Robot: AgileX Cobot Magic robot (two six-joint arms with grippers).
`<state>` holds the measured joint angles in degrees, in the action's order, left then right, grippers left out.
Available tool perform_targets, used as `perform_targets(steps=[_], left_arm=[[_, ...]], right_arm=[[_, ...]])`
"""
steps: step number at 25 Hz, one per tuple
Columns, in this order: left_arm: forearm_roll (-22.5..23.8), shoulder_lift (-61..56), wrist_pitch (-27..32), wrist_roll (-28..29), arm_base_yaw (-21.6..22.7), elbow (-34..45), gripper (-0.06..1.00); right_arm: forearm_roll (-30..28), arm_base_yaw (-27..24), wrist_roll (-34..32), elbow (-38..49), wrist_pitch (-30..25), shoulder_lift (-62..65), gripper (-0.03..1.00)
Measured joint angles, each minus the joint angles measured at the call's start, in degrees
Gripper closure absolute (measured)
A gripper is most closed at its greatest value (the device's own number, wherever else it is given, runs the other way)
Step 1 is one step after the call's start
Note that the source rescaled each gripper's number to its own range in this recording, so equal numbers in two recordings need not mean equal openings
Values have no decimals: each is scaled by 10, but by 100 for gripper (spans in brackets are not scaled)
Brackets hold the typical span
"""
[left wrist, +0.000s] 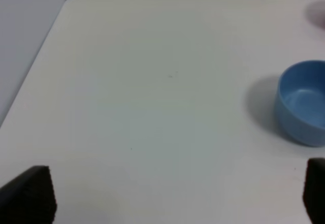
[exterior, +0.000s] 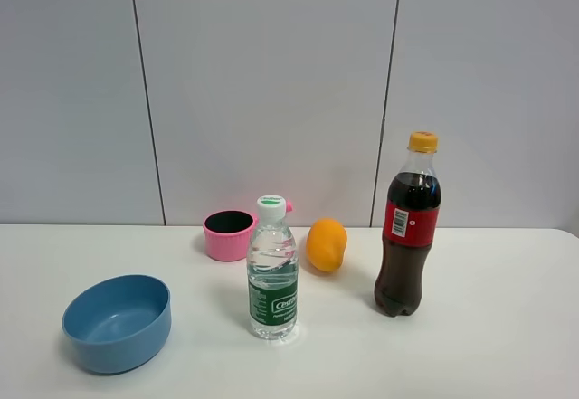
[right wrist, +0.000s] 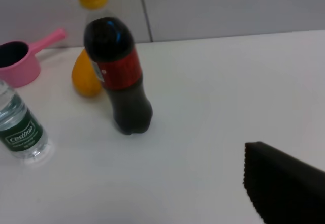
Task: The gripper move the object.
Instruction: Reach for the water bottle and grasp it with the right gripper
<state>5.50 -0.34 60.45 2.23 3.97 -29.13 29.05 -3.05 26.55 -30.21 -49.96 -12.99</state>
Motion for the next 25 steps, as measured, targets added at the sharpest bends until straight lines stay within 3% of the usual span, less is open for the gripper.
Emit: perform_targets(steps=[7,10,20,25], left_arm=[[0,0,0,0,0,0,-6],[0,0,0,0,0,0,-6],[0,0,0,0,0,0,-6],[0,0,0,0,0,0,-6]], right_arm=[[169,0,216,0,27,-122,-3],[208,0,293,0,20,-156,-3],[231,0,388,0,19,-223,-3],[279,0,418,0,24,-249,-3]])
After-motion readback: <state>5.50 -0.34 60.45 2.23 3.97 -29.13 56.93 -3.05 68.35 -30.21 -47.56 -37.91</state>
